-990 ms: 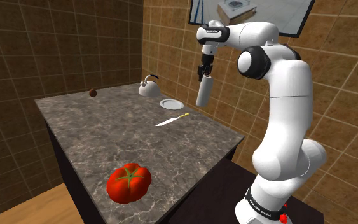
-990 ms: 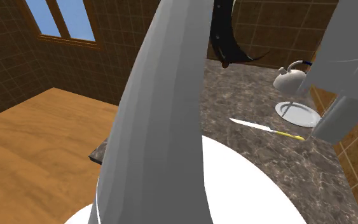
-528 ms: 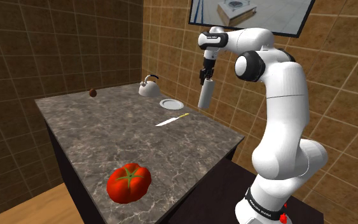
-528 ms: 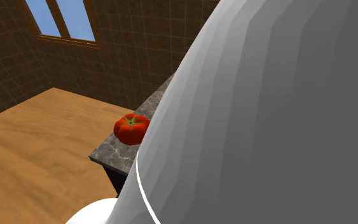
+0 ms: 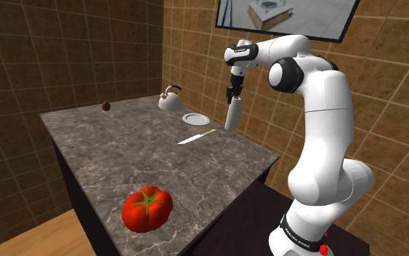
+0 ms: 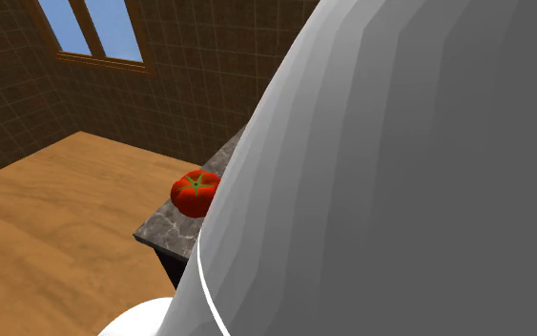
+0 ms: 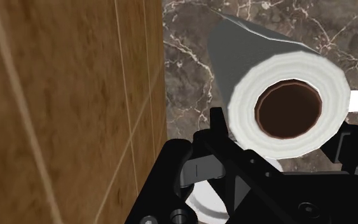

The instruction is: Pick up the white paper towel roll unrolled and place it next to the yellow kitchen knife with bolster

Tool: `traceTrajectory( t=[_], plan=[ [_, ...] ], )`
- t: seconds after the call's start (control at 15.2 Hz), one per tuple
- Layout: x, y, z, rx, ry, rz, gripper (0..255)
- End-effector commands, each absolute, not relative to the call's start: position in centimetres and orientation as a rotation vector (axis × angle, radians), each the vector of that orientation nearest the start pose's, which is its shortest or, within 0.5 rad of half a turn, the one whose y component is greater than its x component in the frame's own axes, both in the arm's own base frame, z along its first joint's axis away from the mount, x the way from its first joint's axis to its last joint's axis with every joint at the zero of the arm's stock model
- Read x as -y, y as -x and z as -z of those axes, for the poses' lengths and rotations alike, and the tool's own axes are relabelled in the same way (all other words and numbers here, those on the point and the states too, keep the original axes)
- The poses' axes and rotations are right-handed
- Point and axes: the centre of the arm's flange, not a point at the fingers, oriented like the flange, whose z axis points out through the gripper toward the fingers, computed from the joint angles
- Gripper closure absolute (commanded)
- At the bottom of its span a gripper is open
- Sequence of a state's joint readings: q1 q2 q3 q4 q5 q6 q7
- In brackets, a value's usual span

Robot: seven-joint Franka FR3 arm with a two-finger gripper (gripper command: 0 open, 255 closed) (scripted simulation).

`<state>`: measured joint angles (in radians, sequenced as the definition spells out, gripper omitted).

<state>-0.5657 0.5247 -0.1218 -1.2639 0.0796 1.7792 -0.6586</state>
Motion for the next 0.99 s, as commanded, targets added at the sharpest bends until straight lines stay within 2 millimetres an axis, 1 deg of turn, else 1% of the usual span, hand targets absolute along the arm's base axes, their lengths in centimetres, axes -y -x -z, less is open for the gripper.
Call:
traceTrajectory(
  t=[0.0, 0.26, 0.33, 0.86, 0.92],
  plan=[
    [43.0, -56.4, -44.7, -0.046, 3.125, 0.010, 255],
    [43.0, -56.4, -42.6, -0.046, 3.125, 0.010, 255],
    [43.0, -56.4, -41.6, -0.046, 3.125, 0.010, 255],
    [43.0, -56.4, -41.6, -0.046, 3.125, 0.010, 255],
    [43.0, -56.4, -41.6, -0.046, 3.125, 0.010, 0]
  ],
)
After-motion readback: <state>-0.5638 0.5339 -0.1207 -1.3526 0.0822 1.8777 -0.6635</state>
